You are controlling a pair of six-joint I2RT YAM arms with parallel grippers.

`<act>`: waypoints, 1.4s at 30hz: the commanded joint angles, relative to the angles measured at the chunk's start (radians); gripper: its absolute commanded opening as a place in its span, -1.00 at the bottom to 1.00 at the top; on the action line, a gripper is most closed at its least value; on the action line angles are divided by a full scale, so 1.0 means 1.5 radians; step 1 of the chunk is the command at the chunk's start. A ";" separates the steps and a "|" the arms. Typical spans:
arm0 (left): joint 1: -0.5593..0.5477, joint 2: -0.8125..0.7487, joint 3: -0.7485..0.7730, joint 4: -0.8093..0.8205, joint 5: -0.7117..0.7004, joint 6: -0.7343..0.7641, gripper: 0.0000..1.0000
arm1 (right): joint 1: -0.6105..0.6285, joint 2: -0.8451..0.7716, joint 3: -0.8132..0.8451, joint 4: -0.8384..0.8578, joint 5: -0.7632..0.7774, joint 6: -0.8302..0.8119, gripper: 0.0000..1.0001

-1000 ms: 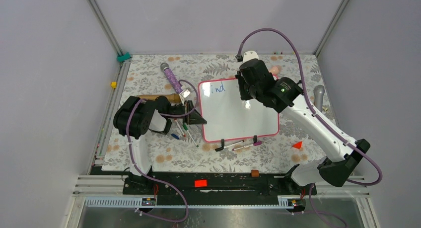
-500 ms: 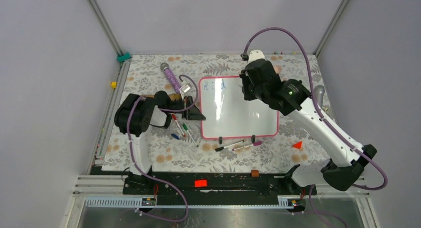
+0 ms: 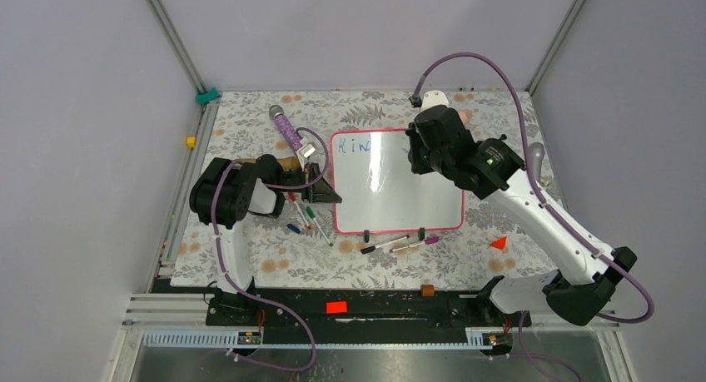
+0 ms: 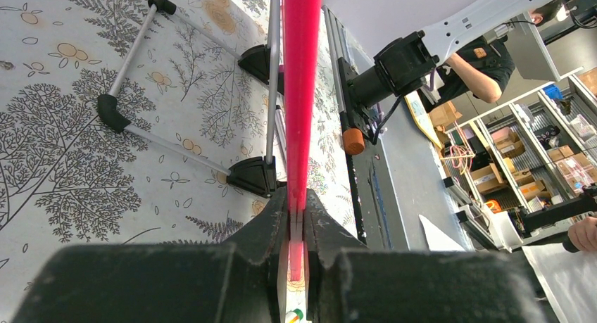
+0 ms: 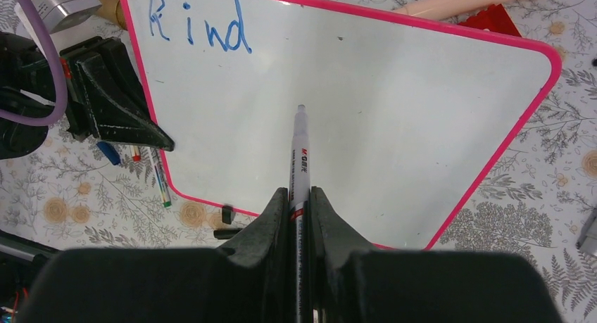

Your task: Write a sentence on the whiteboard

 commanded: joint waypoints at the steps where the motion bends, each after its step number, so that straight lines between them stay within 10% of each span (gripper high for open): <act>1: 0.006 -0.014 -0.005 0.027 0.019 -0.003 -1.00 | -0.005 -0.027 0.019 0.007 0.006 -0.028 -1.00; 42: 0.018 0.010 -0.001 0.027 0.041 0.028 -1.00 | -0.004 0.029 -0.058 0.198 -0.050 -0.049 -1.00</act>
